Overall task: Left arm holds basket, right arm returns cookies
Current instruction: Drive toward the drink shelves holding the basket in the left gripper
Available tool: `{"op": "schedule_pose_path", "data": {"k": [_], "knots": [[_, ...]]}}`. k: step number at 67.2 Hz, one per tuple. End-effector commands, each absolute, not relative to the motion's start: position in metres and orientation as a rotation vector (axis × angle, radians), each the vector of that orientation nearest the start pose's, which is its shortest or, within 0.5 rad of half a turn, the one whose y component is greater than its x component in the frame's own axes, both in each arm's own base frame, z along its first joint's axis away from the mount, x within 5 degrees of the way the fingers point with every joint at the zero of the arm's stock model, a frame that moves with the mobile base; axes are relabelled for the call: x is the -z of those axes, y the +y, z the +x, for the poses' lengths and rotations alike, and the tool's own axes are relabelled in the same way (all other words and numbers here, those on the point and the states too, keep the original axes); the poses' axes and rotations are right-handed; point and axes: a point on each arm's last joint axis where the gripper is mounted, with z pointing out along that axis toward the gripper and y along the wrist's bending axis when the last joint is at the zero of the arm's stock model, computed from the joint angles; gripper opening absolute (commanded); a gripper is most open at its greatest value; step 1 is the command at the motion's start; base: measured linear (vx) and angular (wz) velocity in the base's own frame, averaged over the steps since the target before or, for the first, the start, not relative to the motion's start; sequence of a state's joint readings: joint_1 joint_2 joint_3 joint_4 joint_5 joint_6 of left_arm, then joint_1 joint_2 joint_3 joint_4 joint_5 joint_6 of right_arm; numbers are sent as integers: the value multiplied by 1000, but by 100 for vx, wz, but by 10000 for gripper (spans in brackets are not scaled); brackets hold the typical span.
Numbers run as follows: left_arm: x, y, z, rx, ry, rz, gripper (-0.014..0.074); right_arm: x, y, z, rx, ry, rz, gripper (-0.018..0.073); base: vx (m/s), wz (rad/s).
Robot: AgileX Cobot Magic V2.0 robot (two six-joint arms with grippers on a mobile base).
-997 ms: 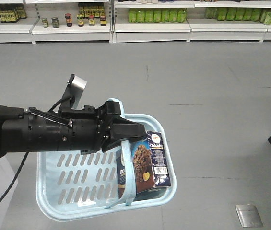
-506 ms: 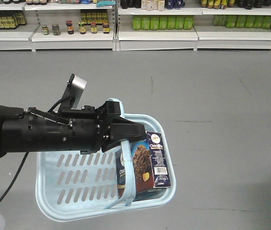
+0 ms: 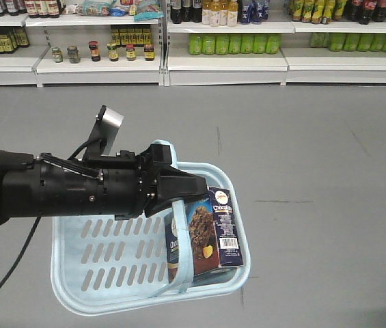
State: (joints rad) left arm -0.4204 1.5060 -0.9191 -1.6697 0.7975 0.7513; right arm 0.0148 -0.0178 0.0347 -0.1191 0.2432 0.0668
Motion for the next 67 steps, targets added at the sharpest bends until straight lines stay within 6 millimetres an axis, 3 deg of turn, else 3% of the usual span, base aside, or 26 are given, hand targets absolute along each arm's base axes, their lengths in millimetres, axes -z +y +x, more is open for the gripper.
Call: {"op": "schedule_pose_path", "data": {"k": [1, 67], "knots": [[-312, -187, 251, 1741, 2105, 5, -3, -184, -1, 56, 56, 1675, -45, 4, 40, -2], [-312, -187, 251, 1741, 2105, 6, -3, -184, -1, 56, 56, 1675, -45, 4, 40, 2]]}}
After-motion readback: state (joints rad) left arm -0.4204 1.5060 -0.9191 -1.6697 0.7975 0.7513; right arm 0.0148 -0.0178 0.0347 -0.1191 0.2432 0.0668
